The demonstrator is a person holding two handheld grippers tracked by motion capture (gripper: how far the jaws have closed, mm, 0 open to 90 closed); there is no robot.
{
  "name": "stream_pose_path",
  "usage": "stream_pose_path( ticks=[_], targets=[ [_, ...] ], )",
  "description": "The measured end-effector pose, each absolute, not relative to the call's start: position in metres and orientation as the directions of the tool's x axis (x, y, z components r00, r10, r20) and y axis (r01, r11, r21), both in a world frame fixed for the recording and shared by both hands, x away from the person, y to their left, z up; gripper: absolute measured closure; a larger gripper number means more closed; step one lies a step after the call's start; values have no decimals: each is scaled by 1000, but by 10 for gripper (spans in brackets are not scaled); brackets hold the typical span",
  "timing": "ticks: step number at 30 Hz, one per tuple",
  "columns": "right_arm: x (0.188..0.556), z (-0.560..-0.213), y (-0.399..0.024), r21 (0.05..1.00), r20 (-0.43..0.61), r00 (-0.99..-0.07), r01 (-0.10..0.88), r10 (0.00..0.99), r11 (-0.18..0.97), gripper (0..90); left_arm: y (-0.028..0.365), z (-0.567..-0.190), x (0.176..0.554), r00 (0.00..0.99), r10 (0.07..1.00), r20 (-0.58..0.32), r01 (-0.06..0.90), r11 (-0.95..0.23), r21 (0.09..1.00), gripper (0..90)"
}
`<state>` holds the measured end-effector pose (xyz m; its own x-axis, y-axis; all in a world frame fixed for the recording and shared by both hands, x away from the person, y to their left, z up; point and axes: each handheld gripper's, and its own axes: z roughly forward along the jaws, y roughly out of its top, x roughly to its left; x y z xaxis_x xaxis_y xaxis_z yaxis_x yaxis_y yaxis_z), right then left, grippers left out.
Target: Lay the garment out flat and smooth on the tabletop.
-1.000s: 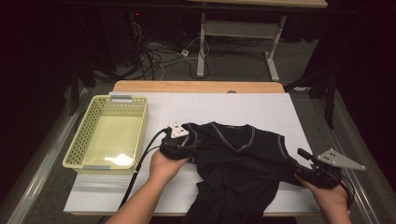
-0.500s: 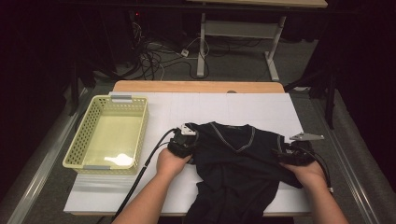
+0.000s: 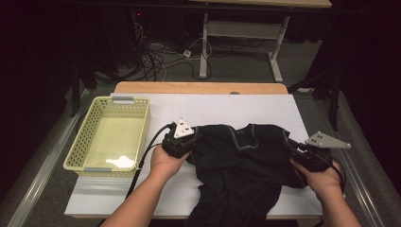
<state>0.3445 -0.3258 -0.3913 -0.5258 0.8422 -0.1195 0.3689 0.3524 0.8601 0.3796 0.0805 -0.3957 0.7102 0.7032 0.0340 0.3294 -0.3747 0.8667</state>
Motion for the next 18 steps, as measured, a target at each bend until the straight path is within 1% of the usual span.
stream_pose_path(
  ticks=[2,4,7,9,11,12,14,15,16,17,18],
  targets=[
    [352,-378,-321,864,-130,-523,356,842,355,798,79,-389,388,705,709,22,333,-359,872,802],
    [365,-373,-316,860,-138,-514,362,847,360,798,76,-391,399,705,709,-1,361,-357,862,802],
    [392,-380,-308,843,-121,-508,402,853,359,799,72,-398,418,688,725,-14,409,-372,833,802],
    [413,-387,-303,830,-104,-505,430,857,354,800,70,-396,432,660,751,0,427,-375,823,802],
    [435,-385,-300,825,-96,-483,451,870,341,804,73,-383,450,640,768,-4,434,-358,826,803],
    [446,-378,-300,829,-112,-460,445,881,338,804,76,-372,459,620,784,1,433,-344,833,803],
    [464,-350,-303,866,-113,-406,407,907,290,802,83,-348,477,568,823,23,415,-310,855,801],
    [471,-335,-306,887,-109,-381,379,918,263,787,86,-338,486,542,840,28,414,-296,861,792],
    [477,-323,-308,905,-104,-352,353,930,235,731,88,-332,495,515,856,31,431,-290,854,714],
    [482,-315,-310,915,-90,-327,346,941,208,634,89,-330,502,512,859,15,472,-295,831,601],
    [486,-313,-311,915,-75,-315,355,946,191,544,89,-332,505,508,861,6,496,-298,816,561]
  ],
)
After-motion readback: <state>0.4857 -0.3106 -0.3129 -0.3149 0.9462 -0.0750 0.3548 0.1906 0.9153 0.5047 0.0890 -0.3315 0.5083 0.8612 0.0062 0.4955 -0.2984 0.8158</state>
